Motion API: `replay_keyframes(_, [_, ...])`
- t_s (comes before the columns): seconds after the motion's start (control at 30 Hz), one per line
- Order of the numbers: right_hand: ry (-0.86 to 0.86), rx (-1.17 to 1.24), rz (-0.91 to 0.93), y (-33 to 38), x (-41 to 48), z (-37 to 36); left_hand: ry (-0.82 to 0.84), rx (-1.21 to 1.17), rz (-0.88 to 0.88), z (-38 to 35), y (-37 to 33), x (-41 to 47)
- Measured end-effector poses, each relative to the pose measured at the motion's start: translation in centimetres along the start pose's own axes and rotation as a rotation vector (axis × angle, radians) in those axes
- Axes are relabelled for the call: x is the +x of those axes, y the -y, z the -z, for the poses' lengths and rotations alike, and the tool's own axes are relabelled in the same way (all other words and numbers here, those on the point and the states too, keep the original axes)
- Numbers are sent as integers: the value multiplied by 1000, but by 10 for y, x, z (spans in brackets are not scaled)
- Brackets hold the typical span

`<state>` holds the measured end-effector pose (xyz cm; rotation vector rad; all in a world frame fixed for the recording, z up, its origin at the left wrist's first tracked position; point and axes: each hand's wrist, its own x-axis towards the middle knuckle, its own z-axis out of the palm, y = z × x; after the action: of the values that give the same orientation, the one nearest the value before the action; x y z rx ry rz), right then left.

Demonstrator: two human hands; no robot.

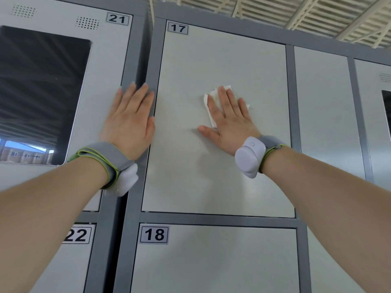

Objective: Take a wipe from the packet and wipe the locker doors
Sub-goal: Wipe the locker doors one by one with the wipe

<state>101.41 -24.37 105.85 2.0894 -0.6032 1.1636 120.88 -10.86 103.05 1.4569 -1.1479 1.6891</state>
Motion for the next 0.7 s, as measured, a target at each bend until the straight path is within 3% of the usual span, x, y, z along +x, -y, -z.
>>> replay_keyframes(0.17, [-4, 111, -147, 13, 30, 11, 30, 66, 53, -1, 20, -6])
replay_keyframes(0.47, [12, 37, 60, 31, 8, 0, 59, 43, 65, 0, 20, -10])
replay_keyframes(0.7, [-22, 77, -83, 33, 48, 12, 33, 37, 50, -1, 22, -10])
